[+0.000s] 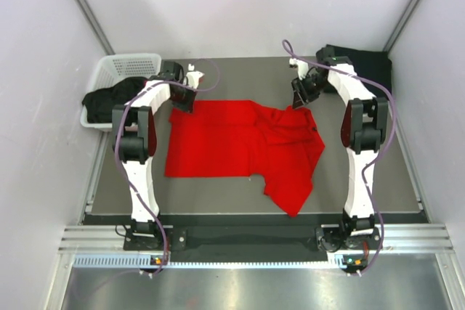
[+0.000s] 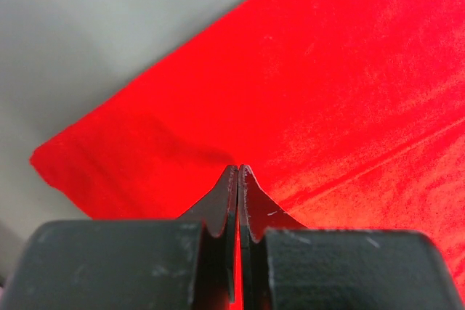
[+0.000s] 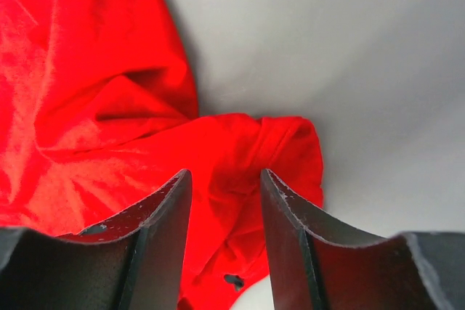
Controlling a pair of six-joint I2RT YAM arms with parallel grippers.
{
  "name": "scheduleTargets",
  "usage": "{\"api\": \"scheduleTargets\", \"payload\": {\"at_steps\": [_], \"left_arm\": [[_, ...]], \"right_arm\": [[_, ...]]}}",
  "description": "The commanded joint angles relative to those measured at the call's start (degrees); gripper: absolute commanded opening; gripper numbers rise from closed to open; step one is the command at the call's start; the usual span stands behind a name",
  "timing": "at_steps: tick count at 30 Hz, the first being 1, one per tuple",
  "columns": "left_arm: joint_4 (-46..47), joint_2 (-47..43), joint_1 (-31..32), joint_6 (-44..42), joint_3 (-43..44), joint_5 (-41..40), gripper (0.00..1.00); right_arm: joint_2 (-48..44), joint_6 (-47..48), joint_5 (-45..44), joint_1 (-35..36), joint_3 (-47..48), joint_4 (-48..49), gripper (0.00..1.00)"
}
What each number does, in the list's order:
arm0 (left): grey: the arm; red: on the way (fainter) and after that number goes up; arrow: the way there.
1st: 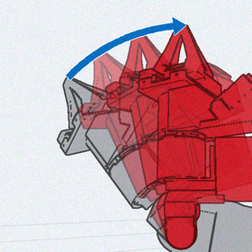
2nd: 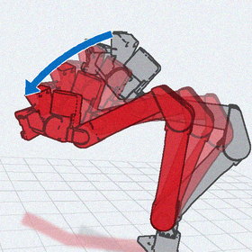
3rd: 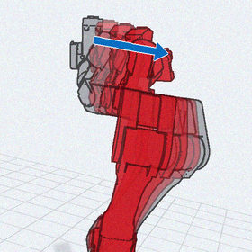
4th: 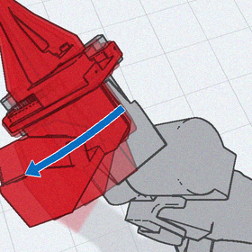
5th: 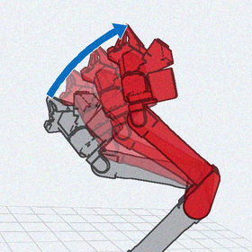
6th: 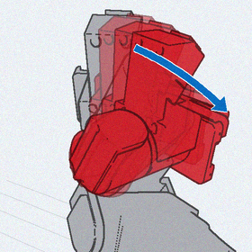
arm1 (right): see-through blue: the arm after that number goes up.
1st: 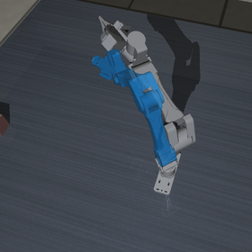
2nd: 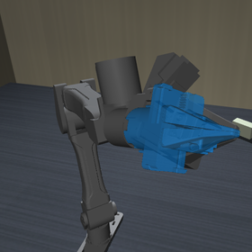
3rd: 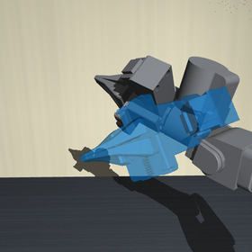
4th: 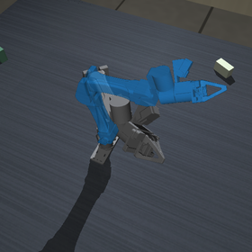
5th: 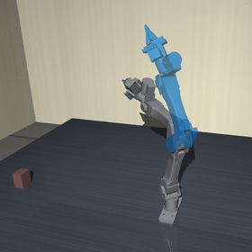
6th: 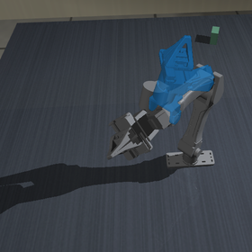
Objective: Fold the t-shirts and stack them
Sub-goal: Fold the tshirt
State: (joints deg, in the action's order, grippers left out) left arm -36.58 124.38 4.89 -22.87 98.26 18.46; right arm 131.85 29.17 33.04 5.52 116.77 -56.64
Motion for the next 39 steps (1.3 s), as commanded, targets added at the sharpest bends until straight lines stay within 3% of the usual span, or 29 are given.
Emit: {"api": "scheduleTargets", "payload": {"at_steps": [1, 4, 7, 11, 12, 39], "left_arm": [[-0.51, -1.68, 0.12, -1.12, -0.61, -0.44, 0.00], [-0.43, -1.86, 0.04, -1.30, -0.96, -0.88, 0.00], [-0.51, -1.86, 0.12, -1.56, -1.23, -1.32, 0.00], [-0.25, -1.77, 0.56, -1.56, -1.23, -2.02, 0.00], [-0.25, -1.86, 0.65, -1.73, -1.14, -2.11, 0.00], [5.90, 2.10, 0.83, 1.25, 1.67, -14.50, 0.00]], "right_arm": [[1.83, -0.78, 0.98, 0.19, 3.37, 0.30, 0.43], [2.88, -1.22, 0.89, 0.28, 4.69, 0.83, 0.43], [3.32, -1.57, 0.98, 0.19, 5.92, 1.44, 0.36], [3.06, -2.62, -0.25, 0.11, 6.45, 2.94, 0.02], [2.89, -2.89, -1.38, -0.24, 6.54, 3.29, 0.00], [2.36, -5.96, -22.83, -2.97, 4.61, 13.04, 0.00]]}}
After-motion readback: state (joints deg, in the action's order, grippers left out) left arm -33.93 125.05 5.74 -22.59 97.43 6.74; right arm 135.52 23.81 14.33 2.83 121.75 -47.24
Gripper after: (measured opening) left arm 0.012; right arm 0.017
